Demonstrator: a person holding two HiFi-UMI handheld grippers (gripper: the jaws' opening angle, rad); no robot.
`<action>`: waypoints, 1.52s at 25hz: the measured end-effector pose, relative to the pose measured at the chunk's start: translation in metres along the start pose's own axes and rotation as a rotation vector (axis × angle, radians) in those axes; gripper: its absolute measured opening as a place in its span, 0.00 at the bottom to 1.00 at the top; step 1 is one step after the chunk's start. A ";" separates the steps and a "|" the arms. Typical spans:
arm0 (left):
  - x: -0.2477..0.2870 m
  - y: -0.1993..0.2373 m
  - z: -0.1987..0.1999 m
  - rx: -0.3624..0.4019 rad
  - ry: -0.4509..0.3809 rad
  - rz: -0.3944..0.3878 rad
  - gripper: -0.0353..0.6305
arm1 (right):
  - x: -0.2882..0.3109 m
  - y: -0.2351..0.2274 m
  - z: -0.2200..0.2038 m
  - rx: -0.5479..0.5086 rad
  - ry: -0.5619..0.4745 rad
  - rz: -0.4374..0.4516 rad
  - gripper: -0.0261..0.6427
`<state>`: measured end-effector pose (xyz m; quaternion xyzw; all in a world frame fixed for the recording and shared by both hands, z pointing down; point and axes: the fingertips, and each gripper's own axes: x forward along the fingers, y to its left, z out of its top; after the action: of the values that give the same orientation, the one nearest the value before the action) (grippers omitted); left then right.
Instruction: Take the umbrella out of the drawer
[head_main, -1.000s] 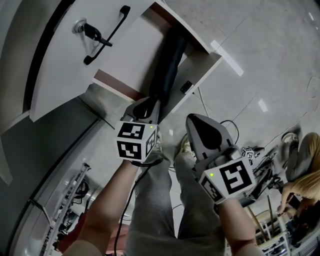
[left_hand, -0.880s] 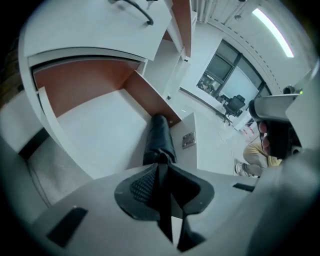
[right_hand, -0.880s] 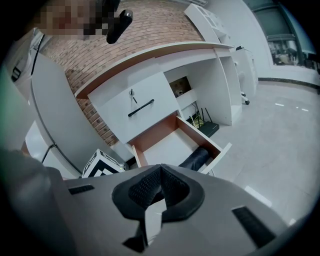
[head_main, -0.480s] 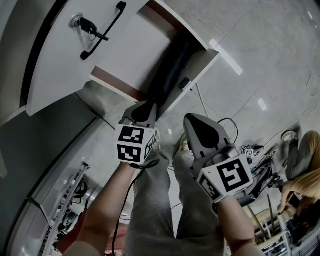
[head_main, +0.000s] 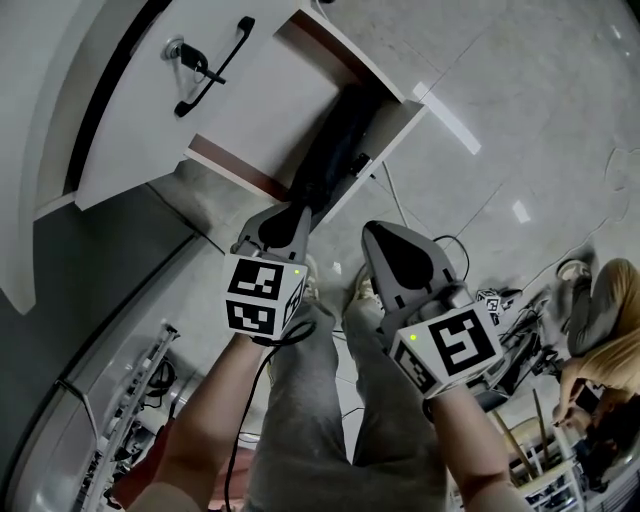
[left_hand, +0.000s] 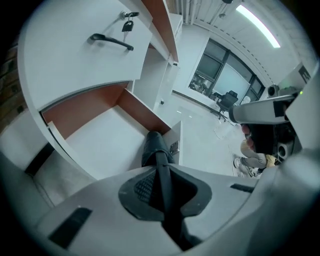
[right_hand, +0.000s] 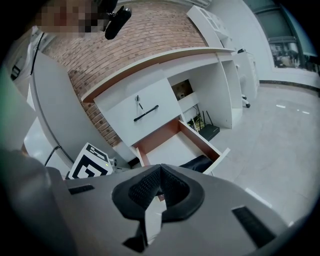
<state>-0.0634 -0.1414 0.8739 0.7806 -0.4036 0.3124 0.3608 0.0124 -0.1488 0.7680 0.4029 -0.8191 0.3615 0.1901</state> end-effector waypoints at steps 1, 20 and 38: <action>-0.005 0.000 0.003 -0.004 0.003 0.001 0.08 | -0.003 0.002 0.005 -0.003 -0.004 0.000 0.05; -0.215 -0.068 0.163 0.117 -0.170 -0.002 0.08 | -0.134 0.071 0.178 -0.100 -0.153 -0.063 0.05; -0.467 -0.169 0.320 0.201 -0.424 0.017 0.08 | -0.360 0.202 0.371 -0.219 -0.466 -0.030 0.05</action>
<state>-0.0796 -0.1429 0.2830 0.8574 -0.4437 0.1829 0.1857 0.0610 -0.1537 0.2154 0.4643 -0.8691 0.1651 0.0440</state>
